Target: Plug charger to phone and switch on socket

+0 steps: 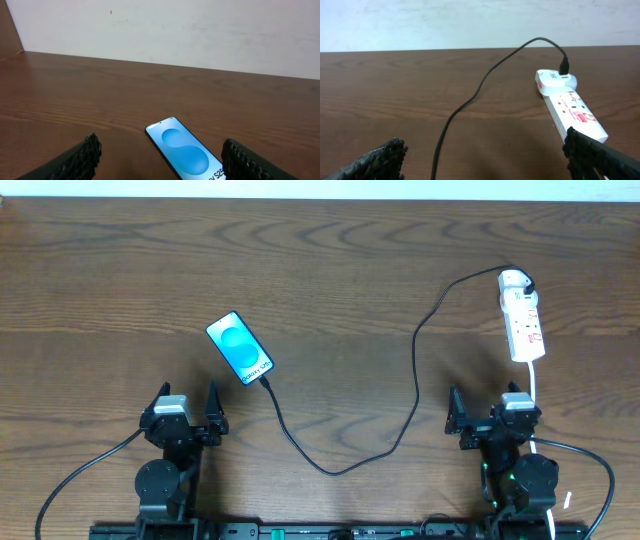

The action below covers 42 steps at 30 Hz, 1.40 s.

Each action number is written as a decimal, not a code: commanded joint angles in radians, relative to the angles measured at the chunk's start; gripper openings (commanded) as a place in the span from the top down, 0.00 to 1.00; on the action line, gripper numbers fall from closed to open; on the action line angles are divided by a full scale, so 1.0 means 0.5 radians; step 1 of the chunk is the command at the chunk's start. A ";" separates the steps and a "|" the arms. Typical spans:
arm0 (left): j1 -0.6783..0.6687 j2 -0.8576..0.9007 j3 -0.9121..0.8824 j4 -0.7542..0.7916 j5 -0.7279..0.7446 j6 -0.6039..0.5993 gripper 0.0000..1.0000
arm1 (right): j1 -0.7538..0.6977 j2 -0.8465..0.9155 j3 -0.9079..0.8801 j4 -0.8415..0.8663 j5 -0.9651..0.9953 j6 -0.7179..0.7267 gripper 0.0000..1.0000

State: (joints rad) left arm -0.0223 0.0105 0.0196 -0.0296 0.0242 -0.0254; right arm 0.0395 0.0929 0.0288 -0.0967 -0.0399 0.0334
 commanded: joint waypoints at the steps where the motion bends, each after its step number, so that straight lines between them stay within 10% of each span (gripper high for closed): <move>1: 0.008 -0.013 -0.031 -0.083 -0.020 0.013 0.21 | 0.007 -0.070 -0.024 -0.003 0.064 -0.012 0.01; 42: 0.008 -0.013 -0.031 -0.084 -0.020 0.013 0.21 | 0.008 -0.176 -0.025 -0.001 0.112 -0.114 0.01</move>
State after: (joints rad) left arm -0.0223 0.0105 0.0196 -0.0296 0.0242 -0.0254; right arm 0.0395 0.0143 0.0231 -0.0967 0.0048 -0.0116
